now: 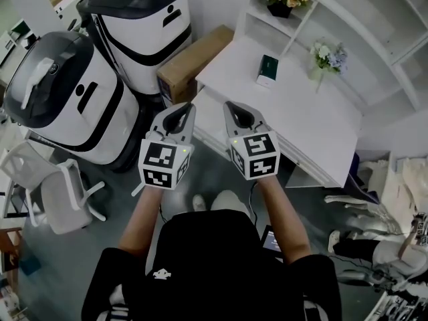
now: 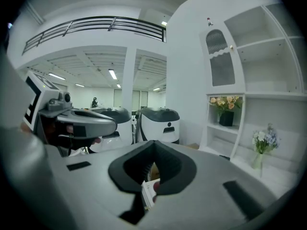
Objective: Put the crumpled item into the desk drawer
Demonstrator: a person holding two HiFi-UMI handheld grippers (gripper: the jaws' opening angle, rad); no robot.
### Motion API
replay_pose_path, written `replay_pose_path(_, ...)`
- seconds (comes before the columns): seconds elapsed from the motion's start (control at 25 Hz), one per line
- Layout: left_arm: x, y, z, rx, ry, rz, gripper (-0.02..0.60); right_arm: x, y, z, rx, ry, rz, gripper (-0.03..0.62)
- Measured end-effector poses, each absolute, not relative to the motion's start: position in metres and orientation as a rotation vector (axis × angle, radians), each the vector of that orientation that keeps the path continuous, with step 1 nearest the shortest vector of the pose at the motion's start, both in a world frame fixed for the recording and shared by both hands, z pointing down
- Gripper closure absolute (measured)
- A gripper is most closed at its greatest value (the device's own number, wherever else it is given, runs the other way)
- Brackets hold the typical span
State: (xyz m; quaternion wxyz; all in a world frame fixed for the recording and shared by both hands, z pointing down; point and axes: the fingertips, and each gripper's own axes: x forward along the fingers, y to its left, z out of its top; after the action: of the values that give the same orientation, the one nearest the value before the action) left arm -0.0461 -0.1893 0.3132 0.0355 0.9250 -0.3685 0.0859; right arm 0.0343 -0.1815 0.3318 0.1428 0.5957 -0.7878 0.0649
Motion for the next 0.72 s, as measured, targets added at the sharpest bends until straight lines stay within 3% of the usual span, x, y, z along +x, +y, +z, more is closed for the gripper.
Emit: replay_pose_path(0.72, -0.012, -0.162, 0.257, 2.917, -1.142, 0.168, 0.568, 0.056, -0.15, 0.267, 1.758, -2.371, 0.053, 0.599)
